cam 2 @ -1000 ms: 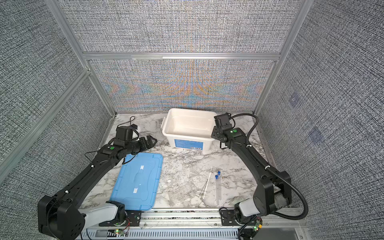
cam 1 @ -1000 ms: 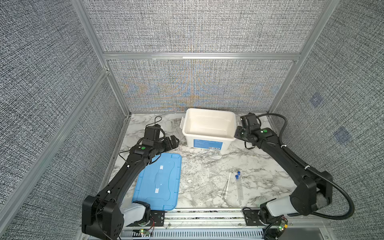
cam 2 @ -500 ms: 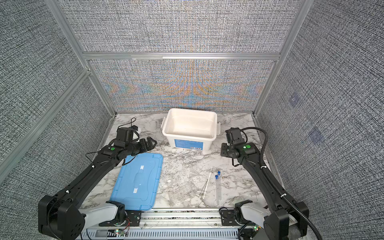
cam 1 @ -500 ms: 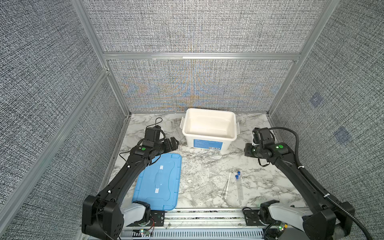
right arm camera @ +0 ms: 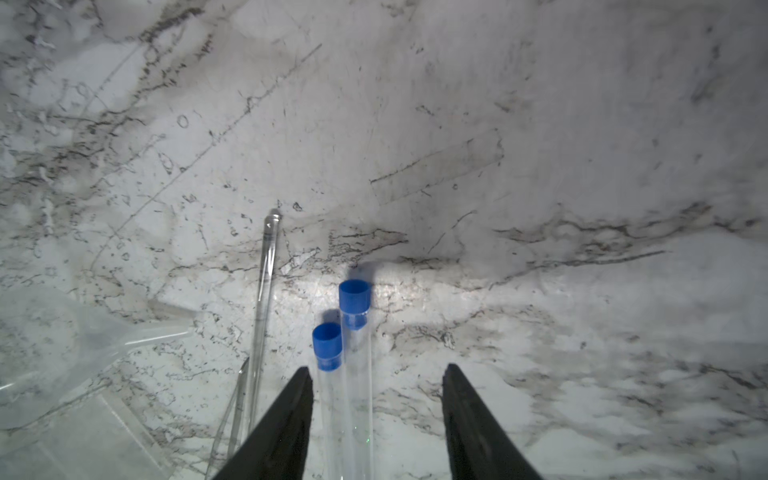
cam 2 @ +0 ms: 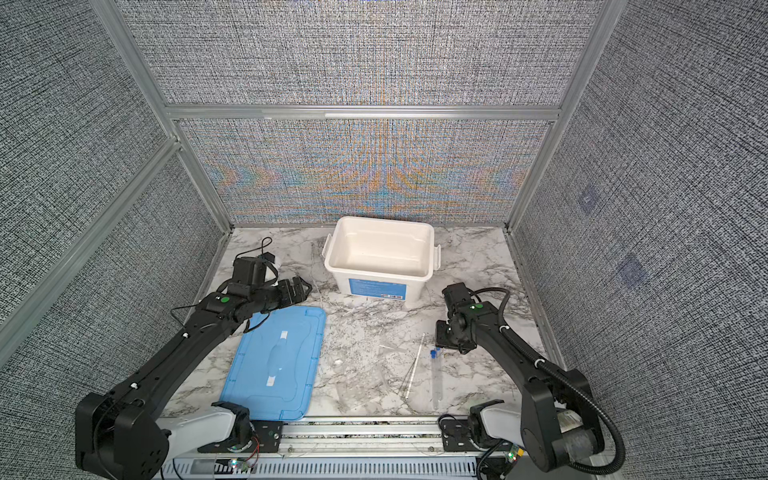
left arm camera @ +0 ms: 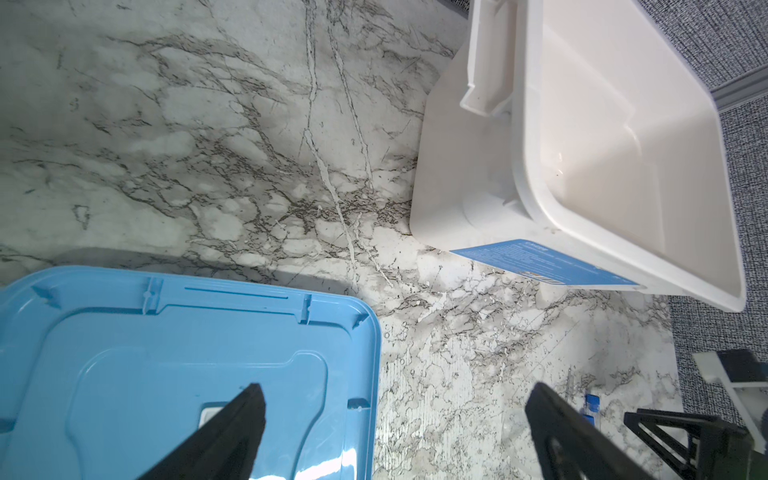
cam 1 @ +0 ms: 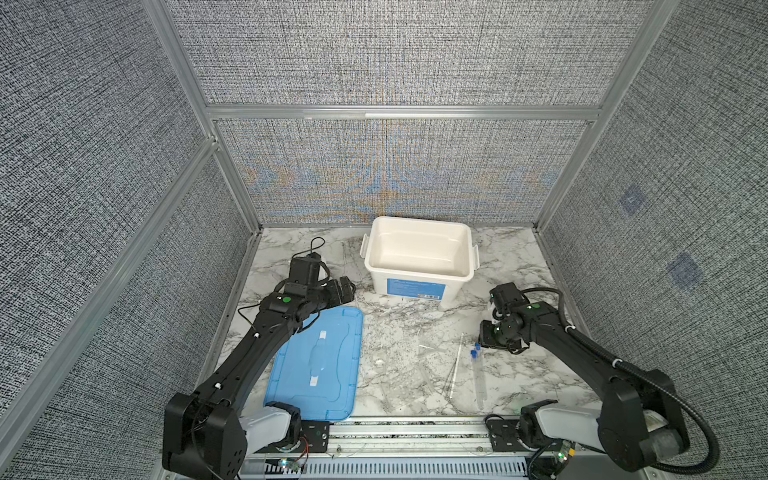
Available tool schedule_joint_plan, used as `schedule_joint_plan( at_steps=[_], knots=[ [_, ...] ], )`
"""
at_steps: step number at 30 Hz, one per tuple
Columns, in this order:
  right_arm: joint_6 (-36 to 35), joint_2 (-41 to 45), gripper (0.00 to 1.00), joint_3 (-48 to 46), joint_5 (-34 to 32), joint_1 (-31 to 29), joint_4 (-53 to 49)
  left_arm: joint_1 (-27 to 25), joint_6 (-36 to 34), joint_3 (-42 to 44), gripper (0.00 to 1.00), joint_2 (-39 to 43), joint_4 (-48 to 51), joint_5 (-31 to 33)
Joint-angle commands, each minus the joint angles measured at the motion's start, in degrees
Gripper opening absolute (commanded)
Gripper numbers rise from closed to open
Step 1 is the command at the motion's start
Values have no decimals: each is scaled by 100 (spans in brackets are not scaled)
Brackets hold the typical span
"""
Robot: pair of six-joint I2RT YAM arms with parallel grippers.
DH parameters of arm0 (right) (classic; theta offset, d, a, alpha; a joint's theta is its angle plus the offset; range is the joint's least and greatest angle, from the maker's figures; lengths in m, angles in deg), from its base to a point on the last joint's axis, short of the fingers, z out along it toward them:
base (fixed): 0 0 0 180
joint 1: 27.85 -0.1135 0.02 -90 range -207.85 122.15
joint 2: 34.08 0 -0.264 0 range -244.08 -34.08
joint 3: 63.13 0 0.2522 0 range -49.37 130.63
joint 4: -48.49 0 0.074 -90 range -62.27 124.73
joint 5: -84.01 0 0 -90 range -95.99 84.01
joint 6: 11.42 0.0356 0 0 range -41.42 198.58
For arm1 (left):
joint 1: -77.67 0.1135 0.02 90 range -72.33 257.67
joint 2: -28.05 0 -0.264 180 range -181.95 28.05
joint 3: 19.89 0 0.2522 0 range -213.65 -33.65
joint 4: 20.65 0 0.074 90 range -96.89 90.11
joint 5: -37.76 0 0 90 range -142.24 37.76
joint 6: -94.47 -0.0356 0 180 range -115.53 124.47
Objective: Organize the chemistry lab equipment
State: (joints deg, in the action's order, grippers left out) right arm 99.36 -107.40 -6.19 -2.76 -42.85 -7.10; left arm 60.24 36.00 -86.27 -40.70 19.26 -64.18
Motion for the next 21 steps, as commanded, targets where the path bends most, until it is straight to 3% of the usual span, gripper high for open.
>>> schedule_joint_plan(
  at_steps=[1, 9, 15, 21],
  knots=[
    [130, -178, 50, -61, 214, -4, 404, 12, -68, 49, 99, 49, 126, 96],
    [199, -560, 44, -28, 172, -10, 631, 7, -127, 137, 99, 164, 189, 210],
    [98, -839, 32, -3, 119, -7, 670, 12, -104, 121, 99, 122, 159, 177],
    [128, -955, 27, 43, 87, -7, 762, 11, -99, 40, 99, 36, 149, 96]
  ],
)
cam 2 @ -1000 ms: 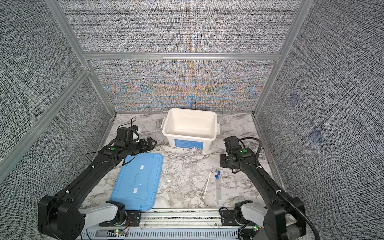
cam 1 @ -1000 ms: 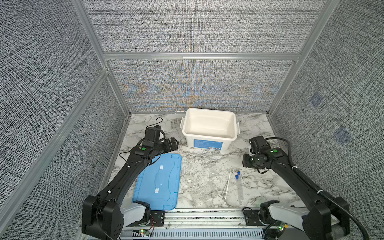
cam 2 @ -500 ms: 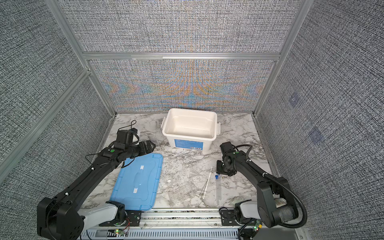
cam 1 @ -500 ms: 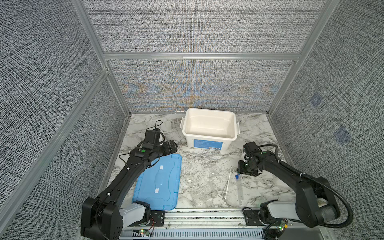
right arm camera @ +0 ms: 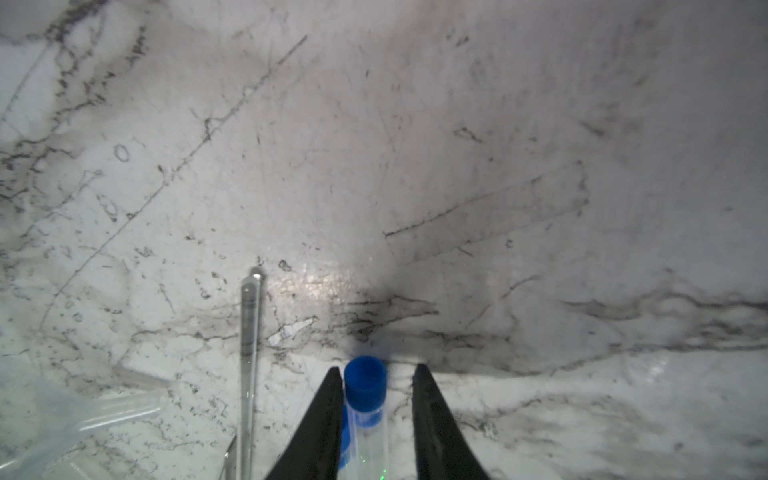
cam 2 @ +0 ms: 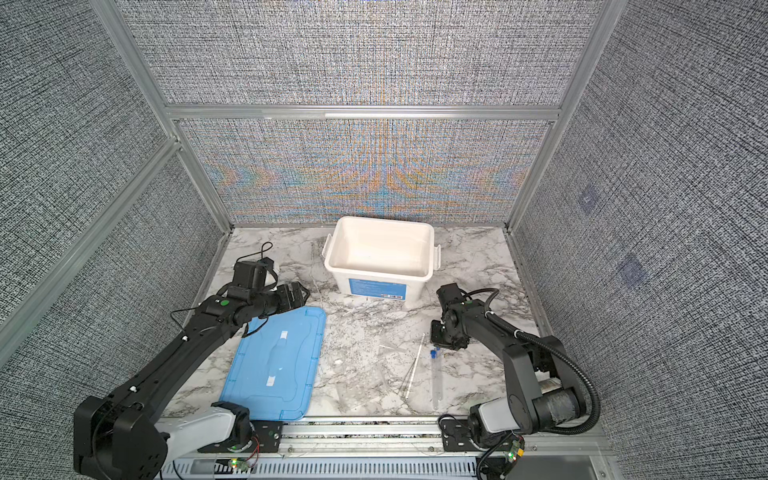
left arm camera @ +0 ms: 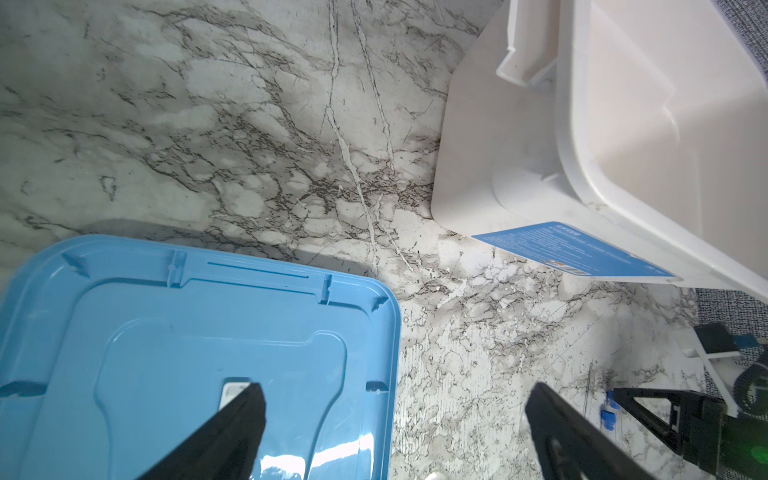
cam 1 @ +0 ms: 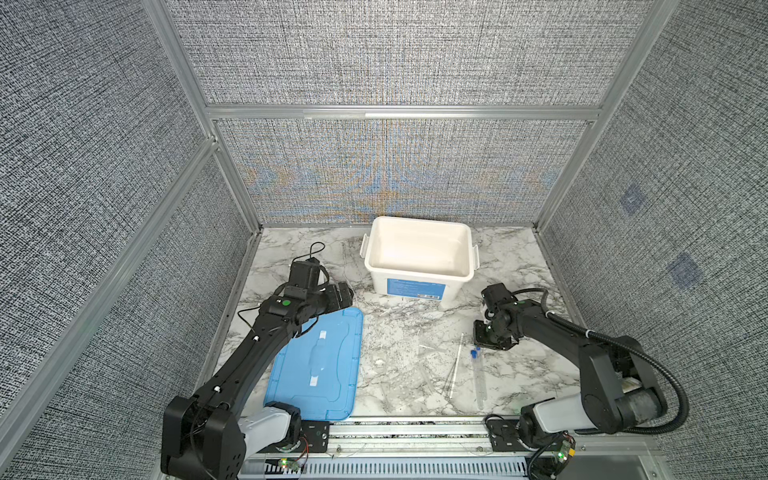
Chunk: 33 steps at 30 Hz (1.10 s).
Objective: Organize the chemistry lab equipment
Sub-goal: 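Release the bin and lower the right gripper onto a blue-capped test tube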
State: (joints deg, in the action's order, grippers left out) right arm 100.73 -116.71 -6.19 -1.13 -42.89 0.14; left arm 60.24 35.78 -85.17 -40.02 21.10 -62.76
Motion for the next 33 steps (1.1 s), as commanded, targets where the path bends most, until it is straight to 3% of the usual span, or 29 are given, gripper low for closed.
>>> schedule_joint_plan(
  at_steps=[1, 20, 33],
  knots=[
    [2, -44, 27, 45, -90, -2, 40, 12, -88, -92, 99, -40, -7, -63],
    [89, -186, 12, 106, -248, -16, -106, 12, -151, -77, 99, -39, 58, -59],
    [40, 984, 12, 128, -495, -34, -549, 12, -169, -205, 99, -152, 22, -303]
  ],
)
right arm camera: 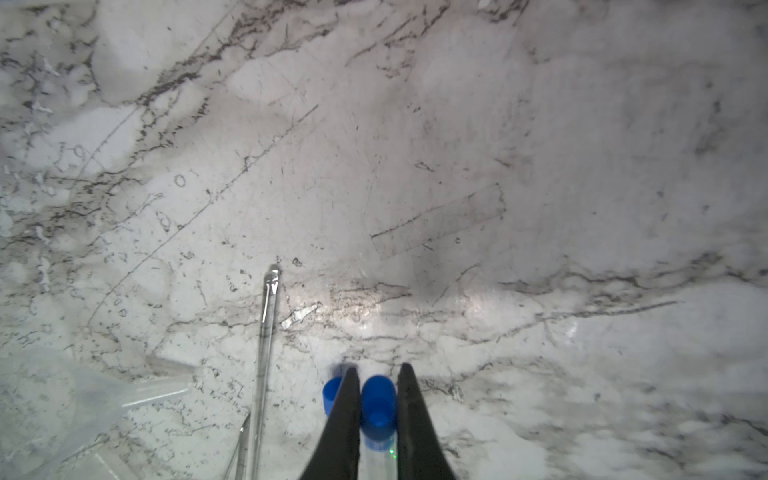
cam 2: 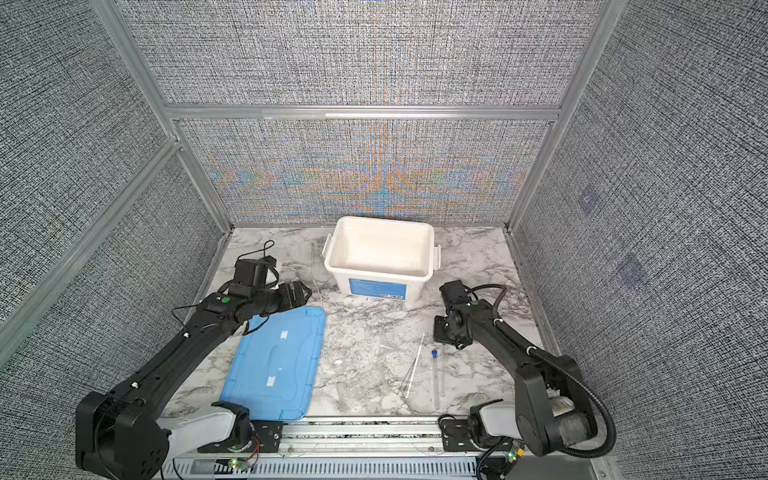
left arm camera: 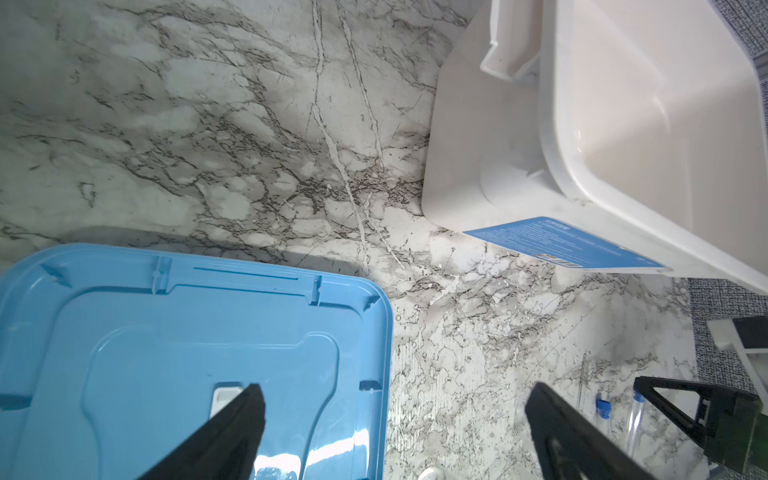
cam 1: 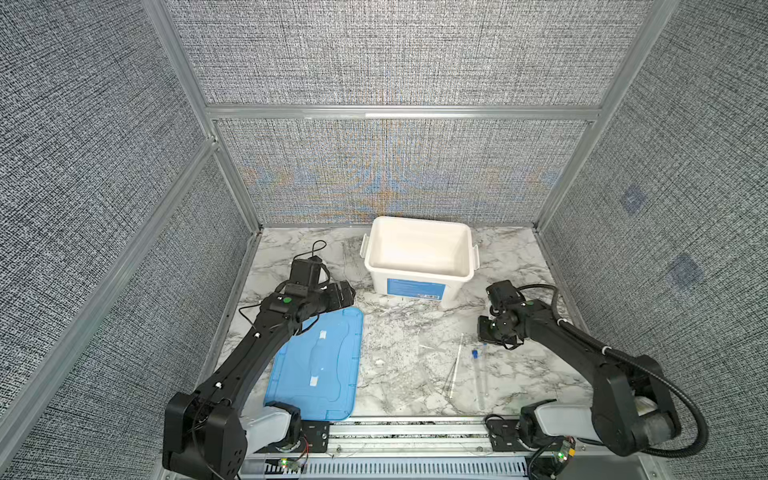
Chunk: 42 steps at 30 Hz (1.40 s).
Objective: Organize the chemistry lab equipment
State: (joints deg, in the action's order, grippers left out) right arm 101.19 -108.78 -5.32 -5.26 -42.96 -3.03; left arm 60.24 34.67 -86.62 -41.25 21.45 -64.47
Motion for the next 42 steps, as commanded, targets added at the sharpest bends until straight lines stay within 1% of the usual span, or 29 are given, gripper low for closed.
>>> schedule_joint_plan(
  at_steps=[1, 2, 6, 7, 13, 21, 24, 28, 29, 31, 35, 39, 42],
  knots=[
    [-14, 275, 12, 49, -82, -41, -253, 9, -57, -68, 99, -44, -16, -154],
    [-30, 379, 12, 63, -73, -68, -291, 11, -83, -88, 99, -62, -19, -165],
    [-70, 767, 12, 185, -56, -227, -455, 9, -224, -235, 99, -83, 246, 175],
    [-67, 844, 12, 231, -64, -260, -508, 6, -233, -256, 99, -73, 252, 179],
    [-130, 1273, 12, 499, -64, -519, -697, 4, -135, -161, 99, -51, -25, -92],
    [-77, 1512, 11, 889, -82, -863, -898, 7, -53, -172, 99, -146, -49, -167],
    [-12, 1660, 11, 1059, -41, -1087, -858, 10, -51, -162, 99, -125, -52, -166],
    [178, 1994, 10, 952, 623, -1330, -146, 11, 231, -24, 99, -159, -76, -350],
    [212, 2105, 9, 900, 680, -1449, 52, 9, 273, 25, 99, -189, -71, -405],
    [192, 2282, 8, 827, 643, -1733, 356, 12, 317, 50, 99, -248, 27, -456],
    [33, 2554, 8, 537, 497, -2376, 1068, 14, 323, -92, 99, -291, 448, -343],
    [-157, 2690, 8, 80, 282, -3062, 1977, 13, 342, -87, 99, -187, 438, -265],
    [-290, 2658, 8, -56, 110, -3446, 2335, 12, 355, -96, 99, -165, 478, -214]
  ],
)
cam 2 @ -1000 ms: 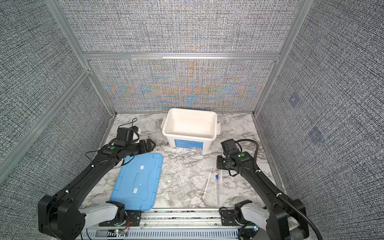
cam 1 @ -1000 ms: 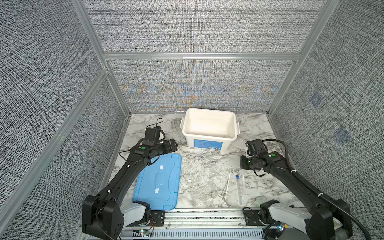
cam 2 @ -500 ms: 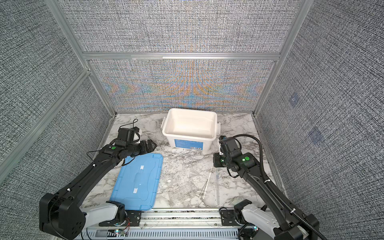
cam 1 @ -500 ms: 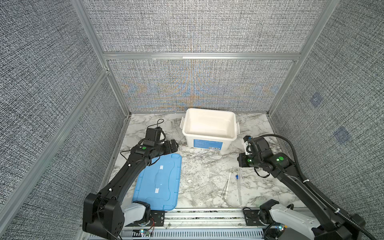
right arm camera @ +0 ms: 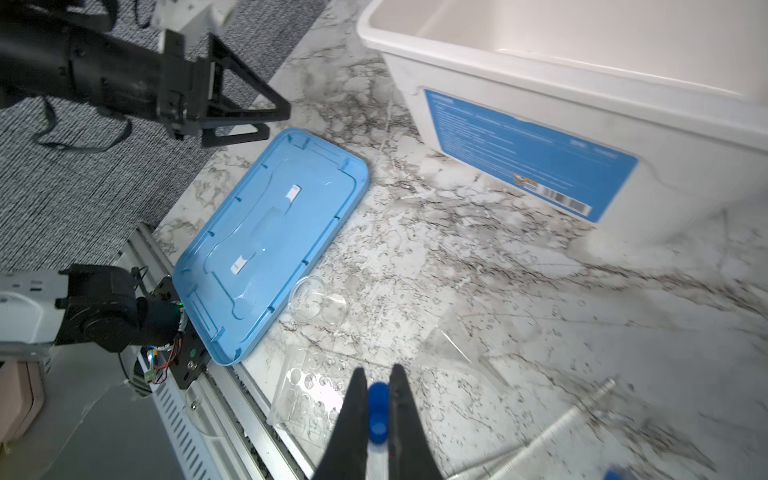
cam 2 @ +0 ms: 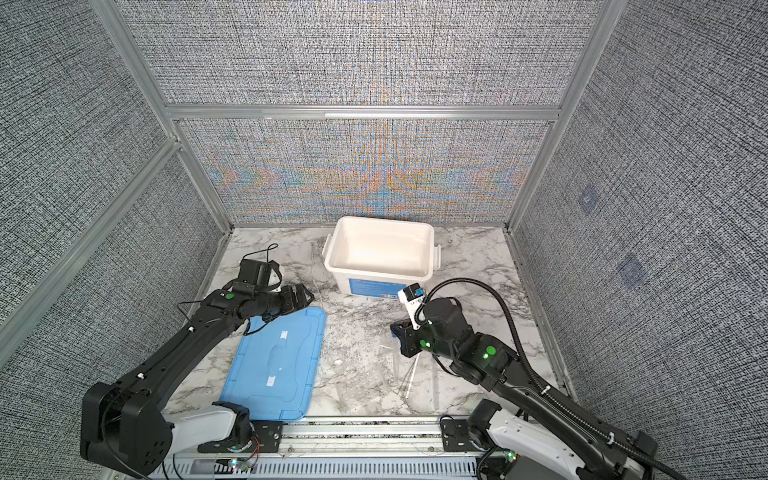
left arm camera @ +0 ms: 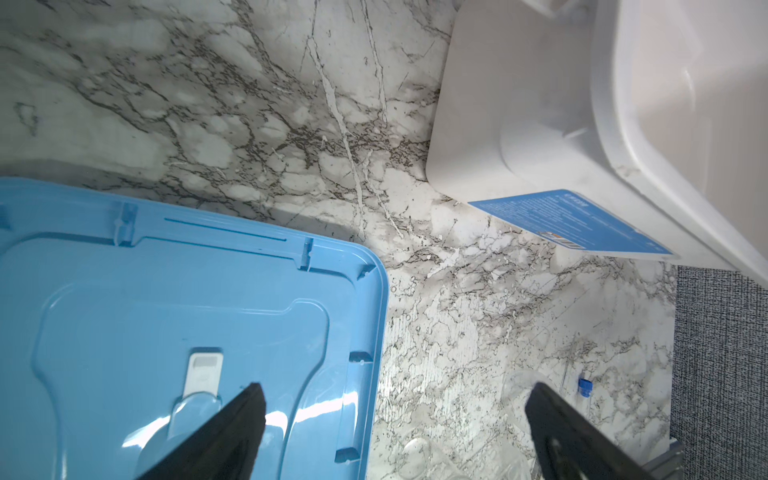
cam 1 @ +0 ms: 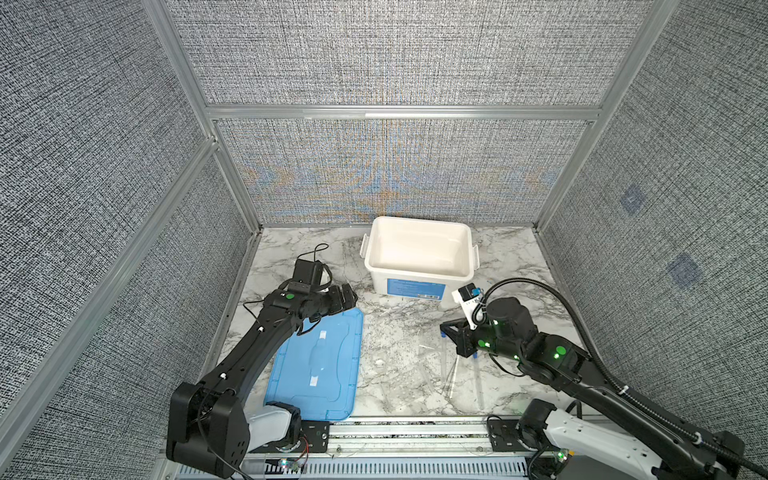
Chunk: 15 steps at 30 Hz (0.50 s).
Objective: Organize the chemistry lab equipment
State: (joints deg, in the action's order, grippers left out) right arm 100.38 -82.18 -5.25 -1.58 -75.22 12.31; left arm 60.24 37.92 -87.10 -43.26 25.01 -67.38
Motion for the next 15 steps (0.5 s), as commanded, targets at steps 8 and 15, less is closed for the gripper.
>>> schedule_joint_plan(
  at_steps=[8, 15],
  knots=[
    [-522, -254, 8, -382, -718, -972, 1589, 12, 129, -48, 99, -61, 118, 107],
    [-538, -546, 8, -938, -1267, -1335, 2836, 11, 210, -49, 99, -120, 127, 54]
  ],
)
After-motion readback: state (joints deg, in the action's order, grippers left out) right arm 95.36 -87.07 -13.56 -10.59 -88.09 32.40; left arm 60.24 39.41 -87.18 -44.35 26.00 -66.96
